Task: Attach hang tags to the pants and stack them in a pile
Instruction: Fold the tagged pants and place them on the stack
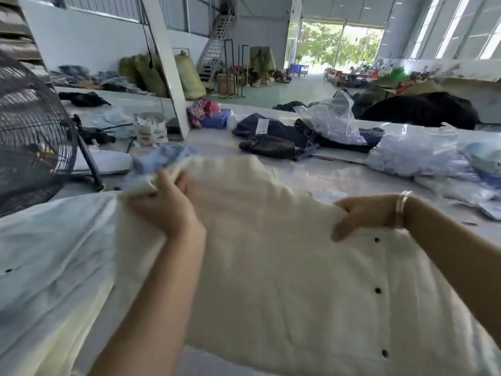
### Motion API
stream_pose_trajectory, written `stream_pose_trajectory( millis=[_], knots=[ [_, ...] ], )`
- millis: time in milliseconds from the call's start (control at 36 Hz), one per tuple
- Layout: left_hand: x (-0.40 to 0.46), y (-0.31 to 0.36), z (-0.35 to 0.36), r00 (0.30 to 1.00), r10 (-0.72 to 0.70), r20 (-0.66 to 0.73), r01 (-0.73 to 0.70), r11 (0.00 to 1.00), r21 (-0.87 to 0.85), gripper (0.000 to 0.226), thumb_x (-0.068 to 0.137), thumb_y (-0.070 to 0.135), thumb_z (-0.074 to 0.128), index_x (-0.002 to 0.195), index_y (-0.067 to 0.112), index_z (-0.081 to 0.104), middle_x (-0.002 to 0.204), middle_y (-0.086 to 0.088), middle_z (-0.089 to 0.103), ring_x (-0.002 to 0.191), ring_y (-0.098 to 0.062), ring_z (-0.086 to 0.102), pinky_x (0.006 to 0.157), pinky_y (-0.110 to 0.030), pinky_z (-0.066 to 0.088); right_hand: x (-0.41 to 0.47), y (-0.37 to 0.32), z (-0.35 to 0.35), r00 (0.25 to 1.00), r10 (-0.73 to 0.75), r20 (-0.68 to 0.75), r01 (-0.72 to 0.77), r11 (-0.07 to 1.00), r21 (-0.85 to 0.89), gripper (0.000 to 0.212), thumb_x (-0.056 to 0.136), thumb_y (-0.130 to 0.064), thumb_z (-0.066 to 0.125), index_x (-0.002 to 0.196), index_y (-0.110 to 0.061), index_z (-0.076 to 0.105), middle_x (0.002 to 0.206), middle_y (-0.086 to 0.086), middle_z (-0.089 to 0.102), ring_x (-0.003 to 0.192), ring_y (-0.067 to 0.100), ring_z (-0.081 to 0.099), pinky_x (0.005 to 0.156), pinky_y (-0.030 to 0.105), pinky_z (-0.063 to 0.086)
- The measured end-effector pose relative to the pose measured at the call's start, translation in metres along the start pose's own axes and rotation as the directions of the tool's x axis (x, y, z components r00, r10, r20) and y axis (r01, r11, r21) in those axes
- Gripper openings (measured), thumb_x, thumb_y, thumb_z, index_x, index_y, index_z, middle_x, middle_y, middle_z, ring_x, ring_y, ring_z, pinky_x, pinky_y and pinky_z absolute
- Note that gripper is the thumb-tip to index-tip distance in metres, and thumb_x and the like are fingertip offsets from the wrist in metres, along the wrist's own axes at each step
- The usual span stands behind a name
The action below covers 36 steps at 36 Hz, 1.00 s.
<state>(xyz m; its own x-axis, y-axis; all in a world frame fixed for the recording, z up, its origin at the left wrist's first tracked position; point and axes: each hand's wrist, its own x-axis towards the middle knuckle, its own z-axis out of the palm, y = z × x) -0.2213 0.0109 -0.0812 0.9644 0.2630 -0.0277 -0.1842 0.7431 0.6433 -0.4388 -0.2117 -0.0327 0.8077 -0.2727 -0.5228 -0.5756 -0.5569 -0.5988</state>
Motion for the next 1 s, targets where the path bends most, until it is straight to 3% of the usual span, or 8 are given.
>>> stream_pose_trajectory(
  millis=[111, 222, 306, 444, 500, 667, 889, 1000],
  knots=[
    [-0.03, -0.066, -0.054, 0.998, -0.048, -0.048, 0.066, 0.872, 0.484, 0.031, 0.092, 0.004, 0.056, 0.114, -0.011, 0.04, 0.117, -0.035, 0.056, 0.093, -0.037, 0.067, 0.084, -0.045, 0.053, 0.062, 0.038, 0.042, 0.979, 0.087, -0.184, -0.162, 0.882, -0.443, 0.04, 0.087, -0.017, 0.065, 0.125, -0.009, 0.056, 0.128, 0.011, 0.059, 0.106, 0.02, 0.056, 0.093, 0.028, 0.043],
    [-0.054, -0.111, -0.098, 0.929, -0.262, 0.261, -0.087, 0.531, 0.843, 0.061, 0.088, 0.013, 0.066, 0.136, -0.009, 0.034, 0.138, -0.028, 0.045, 0.126, -0.037, 0.047, 0.1, -0.038, 0.037, 0.094, 0.093, 0.107, 0.911, 0.101, -0.4, -0.317, 0.792, -0.522, 0.066, 0.092, -0.027, 0.052, 0.149, -0.032, 0.02, 0.157, -0.002, 0.021, 0.14, 0.023, 0.03, 0.114, 0.047, 0.02],
    [-0.059, -0.13, -0.125, 0.869, -0.367, 0.332, -0.31, 0.12, 0.943, 0.063, 0.088, 0.038, 0.064, 0.138, 0.006, 0.043, 0.142, -0.018, 0.045, 0.132, -0.034, 0.041, 0.105, -0.038, 0.035, 0.094, 0.119, 0.129, 0.88, 0.114, -0.462, -0.349, 0.815, -0.463, 0.073, 0.091, -0.038, 0.052, 0.151, -0.036, 0.01, 0.161, -0.005, 0.0, 0.147, 0.019, 0.01, 0.111, 0.062, 0.004],
    [-0.069, -0.147, -0.152, 0.646, -0.558, 0.521, -0.722, -0.224, 0.655, 0.063, 0.093, 0.057, 0.041, 0.146, 0.023, 0.033, 0.159, -0.005, 0.017, 0.148, -0.024, 0.008, 0.116, -0.051, 0.009, 0.054, 0.167, 0.126, 0.57, 0.171, -0.804, -0.301, 0.954, -0.01, 0.049, 0.079, -0.013, 0.071, 0.126, -0.006, 0.058, 0.129, 0.026, 0.053, 0.116, 0.041, 0.051, 0.1, 0.044, 0.038],
    [-0.075, -0.149, -0.158, 0.555, -0.609, 0.567, -0.811, -0.241, 0.533, 0.065, 0.092, 0.058, 0.038, 0.148, 0.025, 0.03, 0.161, -0.005, 0.01, 0.149, -0.021, 0.0, 0.113, -0.06, -0.001, 0.033, 0.19, 0.119, 0.477, 0.372, -0.797, -0.336, 0.914, 0.225, 0.045, 0.08, -0.013, 0.073, 0.119, 0.002, 0.059, 0.12, 0.03, 0.057, 0.112, 0.043, 0.052, 0.094, 0.043, 0.04],
    [-0.112, -0.149, -0.159, 0.121, -0.761, 0.638, -0.966, 0.058, 0.251, 0.068, 0.086, 0.065, 0.028, 0.149, 0.04, 0.022, 0.162, 0.005, 0.001, 0.148, -0.011, -0.005, 0.115, -0.051, -0.01, 0.002, 0.213, 0.109, 0.594, 0.716, -0.365, -0.435, 0.669, 0.603, 0.041, 0.078, -0.038, 0.076, 0.089, -0.003, 0.057, 0.076, 0.012, 0.054, 0.064, 0.025, 0.049, 0.059, 0.03, 0.041],
    [-0.12, -0.134, -0.169, 0.121, -0.795, 0.594, -0.971, 0.03, 0.238, 0.066, 0.088, 0.066, 0.031, 0.149, 0.044, 0.016, 0.161, 0.011, -0.007, 0.148, -0.012, -0.008, 0.115, -0.051, -0.011, -0.01, 0.187, 0.11, 0.716, 0.643, -0.272, -0.335, 0.659, 0.674, 0.035, 0.076, -0.021, 0.077, 0.105, -0.007, 0.064, 0.099, 0.018, 0.069, 0.086, 0.032, 0.064, 0.08, 0.041, 0.052],
    [-0.125, -0.123, -0.154, 0.156, -0.795, 0.587, -0.873, 0.167, 0.458, 0.045, 0.091, 0.051, 0.05, 0.135, 0.045, 0.046, 0.158, 0.006, 0.021, 0.145, -0.016, 0.02, 0.119, -0.035, 0.009, -0.016, 0.139, 0.107, 0.81, 0.434, -0.394, -0.119, 0.78, 0.614, 0.025, 0.082, -0.004, 0.069, 0.107, -0.001, 0.064, 0.086, 0.014, 0.072, 0.08, 0.029, 0.069, 0.082, 0.043, 0.057]
  ],
)
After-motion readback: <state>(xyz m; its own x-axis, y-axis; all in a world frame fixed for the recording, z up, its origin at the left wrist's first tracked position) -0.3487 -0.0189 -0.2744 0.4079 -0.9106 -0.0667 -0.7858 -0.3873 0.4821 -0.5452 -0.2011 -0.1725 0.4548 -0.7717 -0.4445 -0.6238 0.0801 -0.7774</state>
